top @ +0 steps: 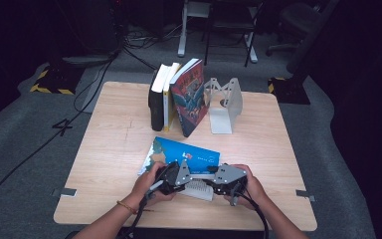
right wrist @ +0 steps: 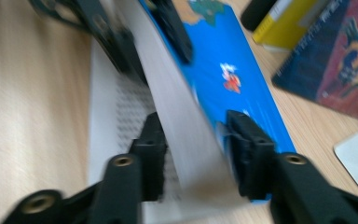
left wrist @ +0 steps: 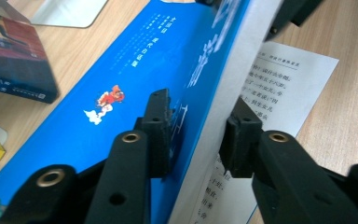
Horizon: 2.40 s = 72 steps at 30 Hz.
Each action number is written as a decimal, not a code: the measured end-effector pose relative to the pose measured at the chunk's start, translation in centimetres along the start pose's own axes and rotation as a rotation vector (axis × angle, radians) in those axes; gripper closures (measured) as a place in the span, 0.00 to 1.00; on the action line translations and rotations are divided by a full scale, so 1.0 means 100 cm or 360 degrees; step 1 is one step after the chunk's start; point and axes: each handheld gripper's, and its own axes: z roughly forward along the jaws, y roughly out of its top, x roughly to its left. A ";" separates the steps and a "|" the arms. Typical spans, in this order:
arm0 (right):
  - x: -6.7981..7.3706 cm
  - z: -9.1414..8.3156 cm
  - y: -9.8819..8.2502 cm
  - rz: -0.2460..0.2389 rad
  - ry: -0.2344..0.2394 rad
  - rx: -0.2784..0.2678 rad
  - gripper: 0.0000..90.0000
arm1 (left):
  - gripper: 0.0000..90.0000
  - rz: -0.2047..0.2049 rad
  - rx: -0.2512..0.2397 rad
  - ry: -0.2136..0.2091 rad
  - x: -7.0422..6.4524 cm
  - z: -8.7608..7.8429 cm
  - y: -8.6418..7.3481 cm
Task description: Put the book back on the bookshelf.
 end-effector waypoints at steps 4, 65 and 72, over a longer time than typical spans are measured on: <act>-0.010 0.000 -0.011 0.0071 0.0019 -0.0020 0.67 | 0.77 -0.0002 -0.0011 -0.0051 0.006 -0.004 -0.004; -0.029 0.024 -0.051 0.0384 -0.0047 0.0170 0.40 | 0.85 -0.0339 -0.0234 -0.0091 0.030 -0.027 -0.003; -0.031 0.030 -0.050 0.0410 -0.0040 0.0142 0.37 | 0.85 -0.0375 -0.0281 -0.0083 0.035 -0.035 -0.002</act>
